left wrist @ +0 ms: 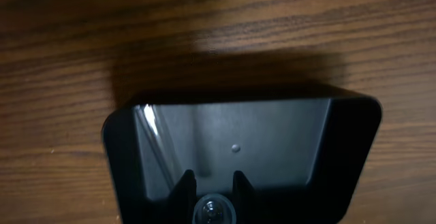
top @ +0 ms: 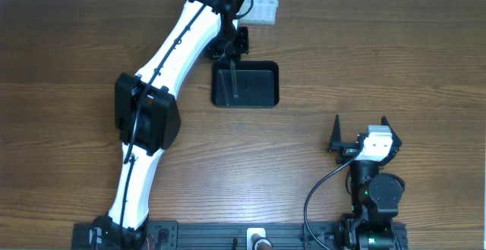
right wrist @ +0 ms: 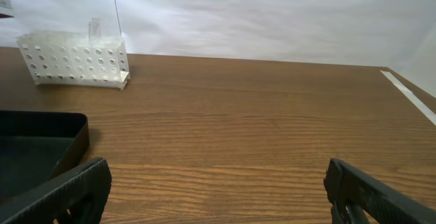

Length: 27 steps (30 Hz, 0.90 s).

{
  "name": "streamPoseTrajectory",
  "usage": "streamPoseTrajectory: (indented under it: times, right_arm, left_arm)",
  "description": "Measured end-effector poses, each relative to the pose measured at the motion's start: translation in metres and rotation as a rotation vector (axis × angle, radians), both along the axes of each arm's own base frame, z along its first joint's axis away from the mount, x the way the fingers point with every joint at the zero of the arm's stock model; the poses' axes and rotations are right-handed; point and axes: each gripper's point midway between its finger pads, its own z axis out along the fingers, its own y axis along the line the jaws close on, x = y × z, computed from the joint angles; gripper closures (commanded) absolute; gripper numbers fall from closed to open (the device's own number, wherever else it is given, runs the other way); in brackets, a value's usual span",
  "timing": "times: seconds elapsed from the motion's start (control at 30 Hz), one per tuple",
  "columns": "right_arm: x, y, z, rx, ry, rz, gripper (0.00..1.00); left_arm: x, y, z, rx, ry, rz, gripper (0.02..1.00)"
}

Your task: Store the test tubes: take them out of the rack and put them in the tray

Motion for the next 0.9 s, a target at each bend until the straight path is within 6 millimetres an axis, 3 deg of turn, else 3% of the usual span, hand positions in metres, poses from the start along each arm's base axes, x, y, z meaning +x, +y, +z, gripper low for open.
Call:
streamPoseTrajectory:
  times: [0.67,0.9]
  right_arm:
    - [0.0,0.0,0.0,0.001,0.0,0.0,0.007]
    - [0.0,0.0,0.0,0.001,0.0,0.0,0.007]
  left_arm:
    - [-0.002,0.0,-0.052,0.036,0.087,0.0,0.965]
    - [0.0,0.0,-0.056,0.034,0.084,0.002,0.936]
